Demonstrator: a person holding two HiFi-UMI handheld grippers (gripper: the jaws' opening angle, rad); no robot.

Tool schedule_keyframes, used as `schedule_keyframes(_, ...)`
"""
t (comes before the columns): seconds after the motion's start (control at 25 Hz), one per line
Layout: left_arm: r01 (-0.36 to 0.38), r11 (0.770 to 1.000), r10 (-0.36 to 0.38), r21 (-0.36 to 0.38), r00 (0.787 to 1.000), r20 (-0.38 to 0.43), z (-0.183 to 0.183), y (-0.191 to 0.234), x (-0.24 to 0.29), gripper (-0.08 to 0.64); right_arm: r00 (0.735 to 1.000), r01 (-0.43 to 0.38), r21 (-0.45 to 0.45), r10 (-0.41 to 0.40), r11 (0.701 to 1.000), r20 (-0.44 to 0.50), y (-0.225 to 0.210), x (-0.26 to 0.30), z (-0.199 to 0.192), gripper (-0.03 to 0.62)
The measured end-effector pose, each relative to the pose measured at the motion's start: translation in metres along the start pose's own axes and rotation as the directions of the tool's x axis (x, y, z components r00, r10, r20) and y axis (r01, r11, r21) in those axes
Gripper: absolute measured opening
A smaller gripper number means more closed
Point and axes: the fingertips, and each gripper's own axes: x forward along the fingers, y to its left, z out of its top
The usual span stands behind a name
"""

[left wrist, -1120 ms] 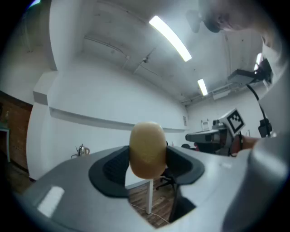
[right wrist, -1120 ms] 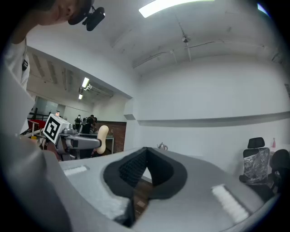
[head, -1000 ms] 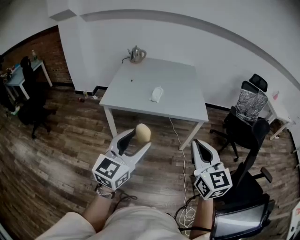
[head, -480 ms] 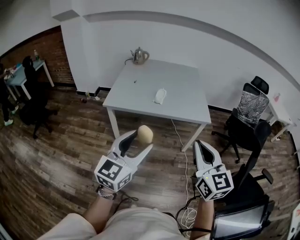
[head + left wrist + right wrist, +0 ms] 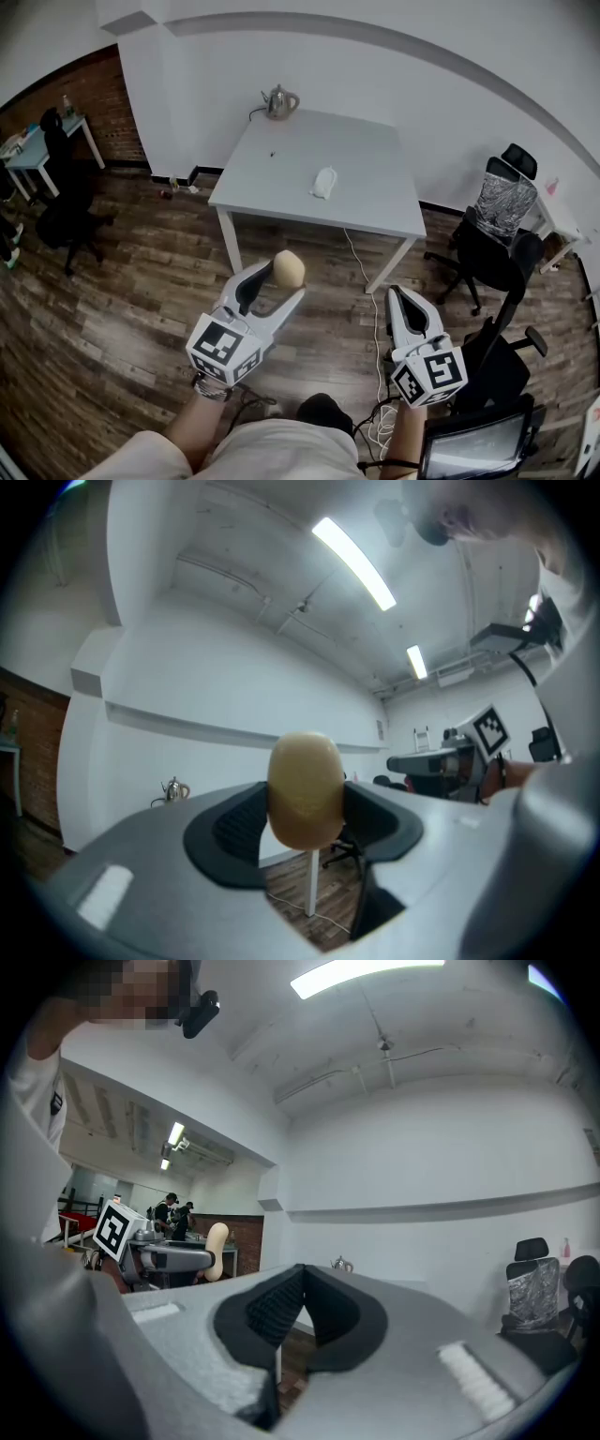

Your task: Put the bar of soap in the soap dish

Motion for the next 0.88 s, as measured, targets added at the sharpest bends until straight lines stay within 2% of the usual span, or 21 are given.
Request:
schedule_keyframes(0.64, 0.025, 1.0, -0.025, 0.003, 0.999, -0.027, -0.009, 0.0, 0.003, 0.272, 0.999, 0.034, 0.012, -0.034, 0.999, -0.01, -0.001, 0.0, -0.005, 0.002)
schedule_keyframes(0.88, 0.016, 1.0, -0.016, -0.003, 1.0, -0.027, -0.009, 0.007, 0.012, 0.272, 0.999, 0.03, -0.016, -0.031, 0.999, -0.015, -0.005, 0.009, -0.005, 0.002)
